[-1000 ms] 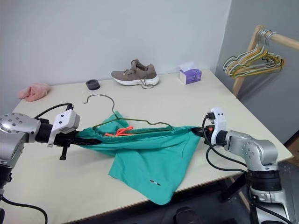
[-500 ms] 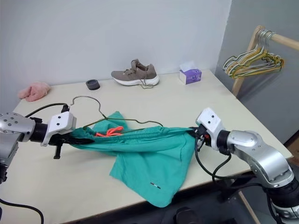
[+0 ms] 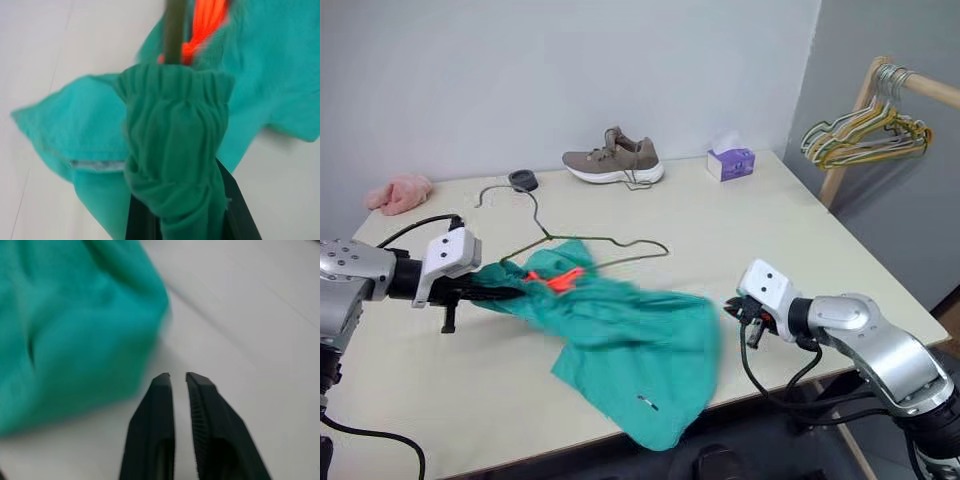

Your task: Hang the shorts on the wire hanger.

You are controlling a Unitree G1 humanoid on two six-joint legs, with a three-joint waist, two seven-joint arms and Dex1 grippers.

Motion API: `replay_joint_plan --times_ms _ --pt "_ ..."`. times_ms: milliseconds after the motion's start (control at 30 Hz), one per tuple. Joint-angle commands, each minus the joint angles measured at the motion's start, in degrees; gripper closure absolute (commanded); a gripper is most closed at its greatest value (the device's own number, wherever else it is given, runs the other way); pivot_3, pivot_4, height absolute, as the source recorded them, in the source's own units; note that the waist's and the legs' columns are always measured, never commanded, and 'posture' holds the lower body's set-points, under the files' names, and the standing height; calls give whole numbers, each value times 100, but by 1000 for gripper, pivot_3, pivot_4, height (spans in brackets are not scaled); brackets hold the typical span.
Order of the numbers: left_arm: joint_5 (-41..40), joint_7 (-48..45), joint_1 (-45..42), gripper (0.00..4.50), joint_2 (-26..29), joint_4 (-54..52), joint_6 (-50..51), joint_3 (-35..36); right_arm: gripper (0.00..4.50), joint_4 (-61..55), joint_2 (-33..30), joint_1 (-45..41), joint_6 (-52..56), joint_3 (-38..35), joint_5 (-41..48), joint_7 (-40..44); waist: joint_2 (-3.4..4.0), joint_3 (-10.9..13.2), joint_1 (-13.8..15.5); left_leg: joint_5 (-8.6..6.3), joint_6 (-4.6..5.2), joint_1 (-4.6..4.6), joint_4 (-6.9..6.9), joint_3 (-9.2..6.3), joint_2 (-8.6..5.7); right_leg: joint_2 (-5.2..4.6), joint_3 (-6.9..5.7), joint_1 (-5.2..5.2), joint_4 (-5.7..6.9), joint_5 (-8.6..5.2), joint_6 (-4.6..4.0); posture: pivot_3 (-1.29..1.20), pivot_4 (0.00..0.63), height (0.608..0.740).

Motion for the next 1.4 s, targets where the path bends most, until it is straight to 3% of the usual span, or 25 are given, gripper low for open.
replay_joint_plan --times_ms 33,167,267,500,633,867,967,1067,1333,1400 --pt "-120 23 -130 4500 -14 -176 133 306 2516 -292 -37 -67 26 -226 122 271 0 0 11 0 0 1 0 0 0 0 0 0 0 0 0 -219 0 740" --pt "-171 -25 -134 4500 -71 -219 275 368 1242 -466 222 -217 190 -323 297 275 -1 -1 6 0 0 -1 -1 -1 0 0 0 0 -1 0 0 -222 0 740" --pt "-191 -77 -107 4500 -94 -267 347 382 1242 -505 503 -485 176 -30 129 201 -1 -1 2 0 0 1 1 -1 0 0 1 1 3 0 0 -225 0 740" --pt "-246 -128 -190 4500 -183 -346 522 427 1242 221 1442 -1485 -519 1572 -1301 35 -2 -1 -12 0 0 1 2 -3 2 2 0 -4 10 0 -1 -224 0 740" --pt "-246 -136 -183 4500 -202 -402 570 460 1242 604 1887 -1732 -670 2083 -1629 244 -4 -3 -8 0 -1 0 3 -2 0 1 1 -5 15 0 -1 -215 0 740" --pt "-302 -137 -117 4500 -209 -533 712 571 1242 1059 2238 -1711 -767 2429 -1964 477 -8 -5 8 0 -1 -1 9 -7 -5 -6 -3 -5 25 1 -2 -215 0 740" --pt "-338 -172 -93 4500 -214 -581 772 580 1242 1417 2639 -1742 -670 2322 -2079 176 -10 -6 2 1 -1 5 11 -9 -2 -6 -4 -5 39 1 -2 -215 0 740" --pt "-398 -251 -22 4500 -199 -667 812 584 1794 1680 3099 -1696 -471 2029 -2019 -101 -10 -6 -15 1 -1 8 9 -13 2 -5 -5 -9 48 -1 -5 -211 0 740" --pt "-493 -214 37 4500 -220 -773 957 684 4474 1978 3550 -1382 -434 1419 -1917 -515 -13 -9 -21 1 -2 6 10 -14 -4 -6 -7 -15 66 9 -30 -207 0 740" --pt "-535 -230 73 4500 -214 -826 1027 729 4474 2025 3636 -1336 -392 1108 -1795 -590 -13 -8 -23 1 -2 6 10 -13 -4 -5 -7 -16 66 9 -30 -206 0 740"
